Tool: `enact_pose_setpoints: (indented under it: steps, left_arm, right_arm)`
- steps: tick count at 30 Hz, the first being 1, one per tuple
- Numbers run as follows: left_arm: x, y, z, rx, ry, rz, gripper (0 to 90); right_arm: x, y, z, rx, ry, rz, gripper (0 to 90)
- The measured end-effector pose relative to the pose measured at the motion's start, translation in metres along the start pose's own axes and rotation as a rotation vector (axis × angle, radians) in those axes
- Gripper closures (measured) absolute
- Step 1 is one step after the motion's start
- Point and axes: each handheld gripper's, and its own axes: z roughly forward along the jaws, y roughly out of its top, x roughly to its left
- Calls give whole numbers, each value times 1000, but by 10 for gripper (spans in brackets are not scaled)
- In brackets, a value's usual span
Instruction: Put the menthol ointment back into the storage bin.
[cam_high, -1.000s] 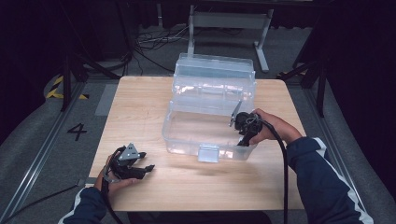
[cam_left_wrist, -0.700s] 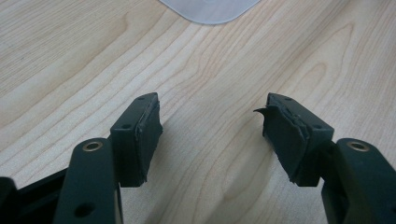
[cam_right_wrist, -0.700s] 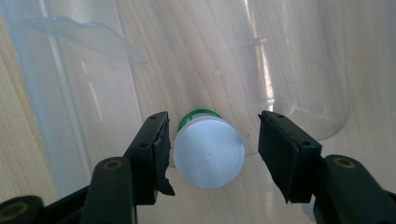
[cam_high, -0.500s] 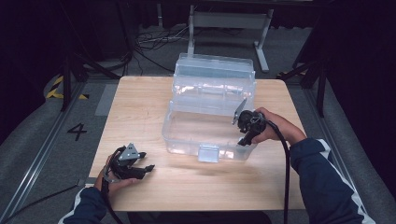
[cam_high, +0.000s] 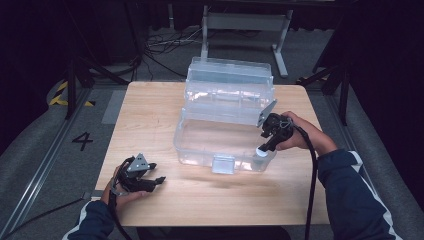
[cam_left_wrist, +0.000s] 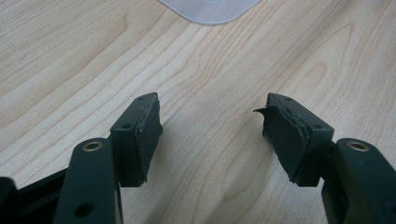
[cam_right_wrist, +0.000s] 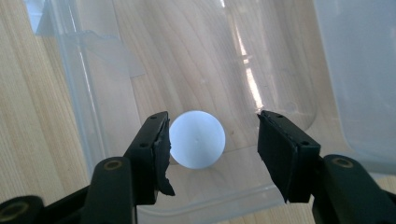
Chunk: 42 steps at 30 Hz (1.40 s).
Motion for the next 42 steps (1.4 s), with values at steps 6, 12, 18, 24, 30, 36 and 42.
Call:
enact_pose_setpoints:
  steps: [6, 12, 18, 24, 30, 36, 42]
  left_arm:
    - [0, 0, 0, 0, 0, 1, 372]
    - [0, 0, 0, 0, 0, 0, 372]
    - [0, 0, 0, 0, 0, 0, 372]
    - [0, 0, 0, 0, 0, 0, 372]
    - [0, 0, 0, -1, 0, 0, 372]
    - [0, 0, 0, 0, -1, 1, 372]
    - [0, 0, 0, 2, 7, 0, 360]
  right_arm:
    - [-3, -8, -9, -43, -1, 19, 451]
    - [-4, -14, -19, -86, -12, 33, 450]
    - [-4, -15, -29, -108, -34, 27, 451]
    - [-5, -17, -38, -145, -52, 29, 452]
    - [-7, -19, -47, -186, -70, 36, 453]
    - [-12, -20, -60, -245, -103, 39, 447]
    - [-20, -18, -75, -344, -177, 64, 439]
